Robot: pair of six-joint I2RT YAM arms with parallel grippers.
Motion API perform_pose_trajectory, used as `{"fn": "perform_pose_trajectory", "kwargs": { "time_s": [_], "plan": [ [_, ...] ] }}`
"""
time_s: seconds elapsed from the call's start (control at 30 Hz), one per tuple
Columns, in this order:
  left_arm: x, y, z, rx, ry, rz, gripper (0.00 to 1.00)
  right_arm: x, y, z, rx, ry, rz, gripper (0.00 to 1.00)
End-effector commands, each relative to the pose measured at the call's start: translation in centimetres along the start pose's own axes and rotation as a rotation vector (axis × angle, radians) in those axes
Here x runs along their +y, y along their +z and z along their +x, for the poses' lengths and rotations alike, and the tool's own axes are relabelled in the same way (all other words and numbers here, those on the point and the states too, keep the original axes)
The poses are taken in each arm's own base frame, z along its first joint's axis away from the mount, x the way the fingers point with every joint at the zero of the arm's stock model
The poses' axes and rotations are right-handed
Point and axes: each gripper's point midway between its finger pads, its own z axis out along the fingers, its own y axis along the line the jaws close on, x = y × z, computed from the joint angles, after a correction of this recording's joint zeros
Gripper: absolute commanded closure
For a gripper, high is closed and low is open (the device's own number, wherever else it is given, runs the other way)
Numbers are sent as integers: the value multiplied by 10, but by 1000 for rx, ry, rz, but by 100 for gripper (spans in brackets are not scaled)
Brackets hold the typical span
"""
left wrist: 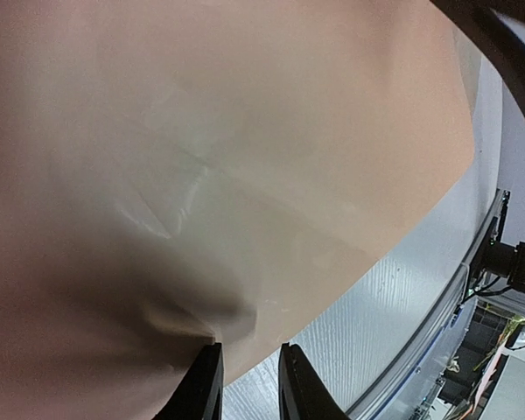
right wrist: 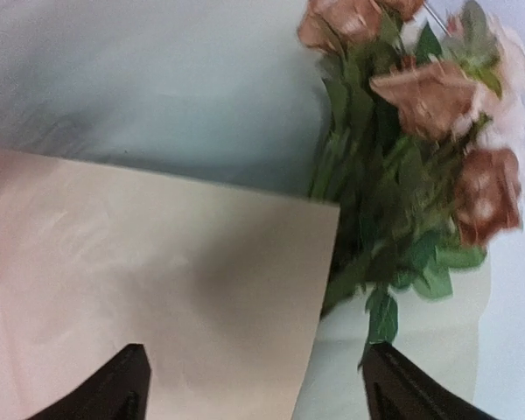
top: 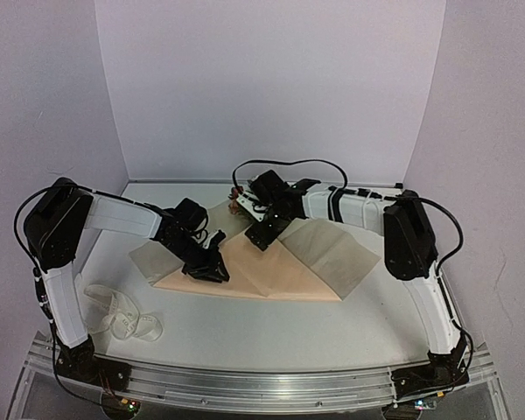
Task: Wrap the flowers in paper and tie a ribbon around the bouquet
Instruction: Fold the bottom corner of the flattened wrapping paper at the center of the board, then press the fold line on the 1/4-folded wrapping paper.
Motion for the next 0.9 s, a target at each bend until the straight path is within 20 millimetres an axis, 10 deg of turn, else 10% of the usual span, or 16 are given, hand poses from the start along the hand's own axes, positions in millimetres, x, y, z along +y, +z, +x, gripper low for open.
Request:
{"fn": "perform_pose_trajectory", "kwargs": {
  "time_s": [0.0, 0.2, 0.43, 0.87],
  "plan": [
    [-7, -4, -11, -52, 25, 15, 76, -35, -110, -10, -83, 285, 64, 2],
    [-24, -10, -19, -73, 93, 60, 75, -23, -164, 61, -1, 625, 15, 2],
    [-61, -6, -14, -72, 228, 104, 75, 16, -176, 151, 128, 776, -100, 5],
    [-135, 44, -12, 6, 433, 172, 76, 40, -144, 193, 140, 813, -444, 12]
  ]
}}
